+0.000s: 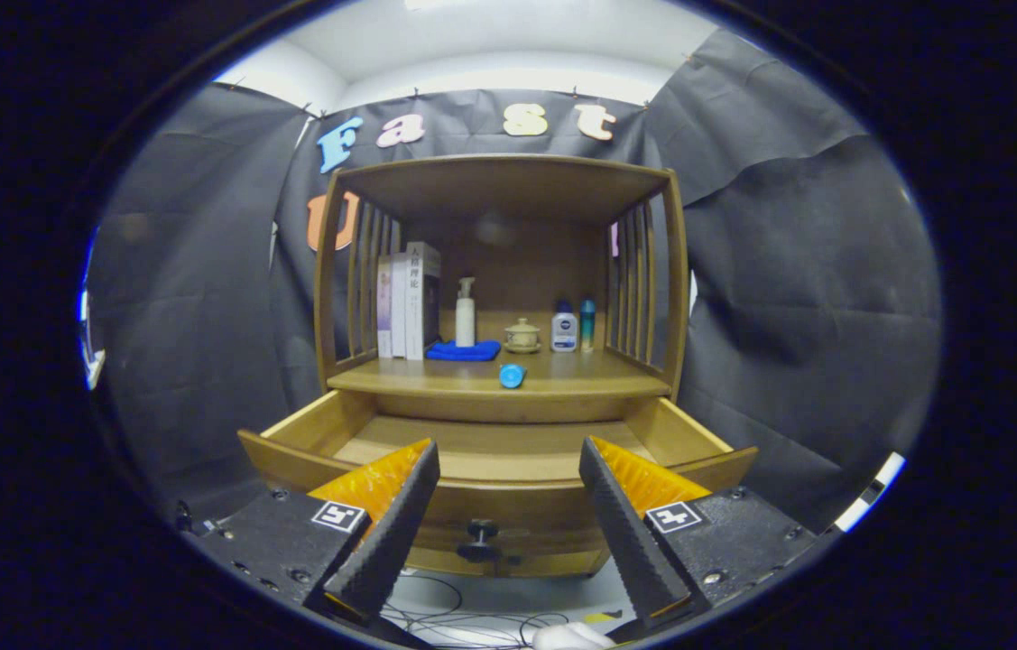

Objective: Pull open the drawer, take out the items inside it, and place them on the countertop above the cabinet.

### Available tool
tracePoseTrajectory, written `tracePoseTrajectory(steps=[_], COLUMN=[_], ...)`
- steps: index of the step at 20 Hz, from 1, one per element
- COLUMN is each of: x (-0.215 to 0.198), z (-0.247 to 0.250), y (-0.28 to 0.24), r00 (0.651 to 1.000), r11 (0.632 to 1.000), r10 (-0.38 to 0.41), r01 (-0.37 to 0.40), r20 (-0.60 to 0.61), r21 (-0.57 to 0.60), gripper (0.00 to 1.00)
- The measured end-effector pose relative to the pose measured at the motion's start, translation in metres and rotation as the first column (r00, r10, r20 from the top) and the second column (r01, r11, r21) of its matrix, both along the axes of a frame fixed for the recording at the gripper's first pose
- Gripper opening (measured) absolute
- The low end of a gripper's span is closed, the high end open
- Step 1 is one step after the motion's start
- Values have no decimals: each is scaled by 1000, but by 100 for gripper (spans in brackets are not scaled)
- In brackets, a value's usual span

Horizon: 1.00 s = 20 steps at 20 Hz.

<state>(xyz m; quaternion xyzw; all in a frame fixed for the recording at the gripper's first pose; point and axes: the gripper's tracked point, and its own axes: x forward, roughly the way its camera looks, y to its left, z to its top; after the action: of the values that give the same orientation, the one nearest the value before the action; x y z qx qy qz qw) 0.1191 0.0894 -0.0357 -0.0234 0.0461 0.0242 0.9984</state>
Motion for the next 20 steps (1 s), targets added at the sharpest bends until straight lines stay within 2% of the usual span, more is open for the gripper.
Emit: tracePoseTrajectory(steps=[2,10,12,20], x=[5,38,40,56], z=[-18,-79,-79,-83], y=[2,14,14,12], r00=[1000,993,995,999], r11=[1000,1000,999,1000], r10=[-1,-13,-34,-13], r01=[0,15,36,13], r20=[-11,-116,-96,-52], r21=[-21,16,18,4], gripper=[98,98,99,98])
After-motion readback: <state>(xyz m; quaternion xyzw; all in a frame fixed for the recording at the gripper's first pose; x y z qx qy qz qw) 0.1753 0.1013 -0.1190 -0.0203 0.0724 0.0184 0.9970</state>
